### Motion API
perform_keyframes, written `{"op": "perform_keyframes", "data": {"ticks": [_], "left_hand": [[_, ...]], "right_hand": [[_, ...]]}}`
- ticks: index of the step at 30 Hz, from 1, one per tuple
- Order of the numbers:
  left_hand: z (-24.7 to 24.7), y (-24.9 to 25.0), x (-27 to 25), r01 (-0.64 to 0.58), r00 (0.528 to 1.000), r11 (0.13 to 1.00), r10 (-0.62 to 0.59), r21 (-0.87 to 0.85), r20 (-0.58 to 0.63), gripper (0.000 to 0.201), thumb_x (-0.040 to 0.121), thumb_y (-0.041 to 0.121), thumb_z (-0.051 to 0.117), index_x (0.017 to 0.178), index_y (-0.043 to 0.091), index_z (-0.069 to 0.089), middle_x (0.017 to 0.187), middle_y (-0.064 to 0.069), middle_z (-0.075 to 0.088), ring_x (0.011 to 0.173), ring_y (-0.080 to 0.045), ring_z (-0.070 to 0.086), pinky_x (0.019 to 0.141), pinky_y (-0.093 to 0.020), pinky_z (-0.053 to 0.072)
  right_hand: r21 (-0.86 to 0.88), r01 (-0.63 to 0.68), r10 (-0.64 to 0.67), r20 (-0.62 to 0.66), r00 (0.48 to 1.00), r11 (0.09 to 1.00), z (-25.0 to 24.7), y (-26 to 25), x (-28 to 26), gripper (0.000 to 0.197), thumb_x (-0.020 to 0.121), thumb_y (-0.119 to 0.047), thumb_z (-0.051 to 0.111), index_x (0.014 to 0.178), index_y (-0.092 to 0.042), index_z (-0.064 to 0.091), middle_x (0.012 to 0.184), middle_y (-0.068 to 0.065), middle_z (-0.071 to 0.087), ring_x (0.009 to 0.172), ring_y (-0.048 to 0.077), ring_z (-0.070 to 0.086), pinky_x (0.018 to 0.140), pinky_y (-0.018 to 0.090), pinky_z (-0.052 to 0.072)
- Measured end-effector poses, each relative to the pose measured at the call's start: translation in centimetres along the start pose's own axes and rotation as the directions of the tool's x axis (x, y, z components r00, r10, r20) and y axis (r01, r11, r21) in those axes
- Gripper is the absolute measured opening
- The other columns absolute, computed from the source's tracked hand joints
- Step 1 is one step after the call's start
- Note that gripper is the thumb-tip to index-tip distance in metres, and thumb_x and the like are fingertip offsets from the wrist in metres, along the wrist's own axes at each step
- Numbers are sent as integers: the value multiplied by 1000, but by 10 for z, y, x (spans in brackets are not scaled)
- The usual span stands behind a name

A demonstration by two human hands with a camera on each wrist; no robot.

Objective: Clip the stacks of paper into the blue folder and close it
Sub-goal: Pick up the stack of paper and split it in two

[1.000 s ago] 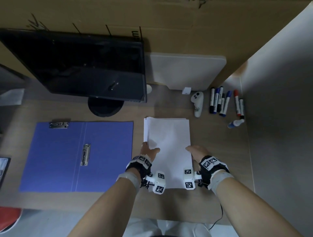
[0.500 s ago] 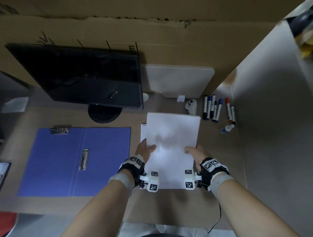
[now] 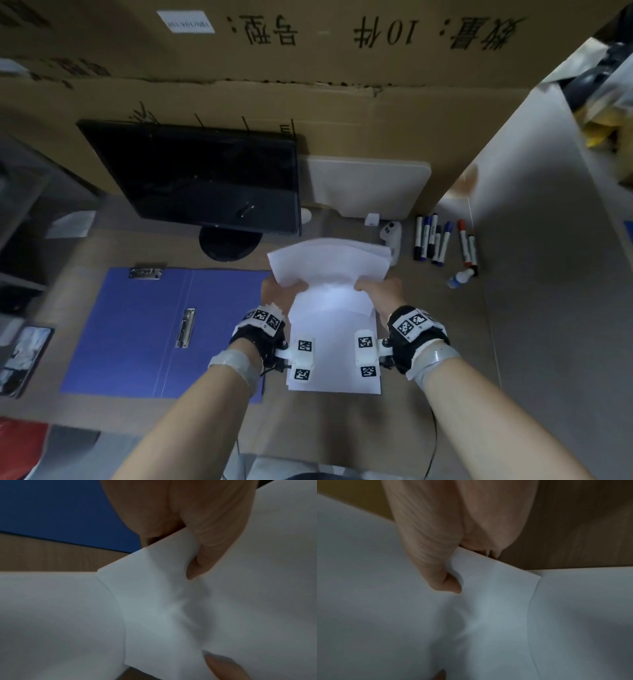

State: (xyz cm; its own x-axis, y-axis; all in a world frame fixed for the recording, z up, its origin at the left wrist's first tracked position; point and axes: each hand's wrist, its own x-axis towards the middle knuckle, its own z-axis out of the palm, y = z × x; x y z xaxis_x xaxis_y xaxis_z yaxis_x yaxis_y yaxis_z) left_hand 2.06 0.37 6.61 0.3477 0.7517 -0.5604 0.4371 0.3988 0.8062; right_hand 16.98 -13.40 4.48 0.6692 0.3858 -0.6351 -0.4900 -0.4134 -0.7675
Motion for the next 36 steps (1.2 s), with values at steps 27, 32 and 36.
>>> {"op": "perform_keyframes", "data": {"ticks": [27,32,36], "left_hand": [[-70,-51,55,244,955,962,-261,123,139,53,66,14,77,114,-4,61,105,-18,65,95,-33,60,74,-32,43],[-117,-76,45,332,938,938,-340,103,71,53,74,20,69,121,0,56,116,-23,60,107,-35,57,91,-39,45],[-154,-87,31,421,907,869,-414,260,-83,40,81,24,62,114,1,58,108,-16,58,92,-28,55,79,-37,45]], "right_hand": [[-307,-98,145,134,980,947,81,22,-3,33,78,-4,77,109,-2,68,116,15,69,94,24,62,82,29,48],[-427,-129,216,162,963,895,124,57,-12,45,77,-12,80,118,0,66,120,14,68,102,27,63,93,33,48],[-525,-110,262,226,938,844,156,80,-22,40,81,-18,78,116,-1,68,119,15,68,94,23,60,83,27,45]]}}
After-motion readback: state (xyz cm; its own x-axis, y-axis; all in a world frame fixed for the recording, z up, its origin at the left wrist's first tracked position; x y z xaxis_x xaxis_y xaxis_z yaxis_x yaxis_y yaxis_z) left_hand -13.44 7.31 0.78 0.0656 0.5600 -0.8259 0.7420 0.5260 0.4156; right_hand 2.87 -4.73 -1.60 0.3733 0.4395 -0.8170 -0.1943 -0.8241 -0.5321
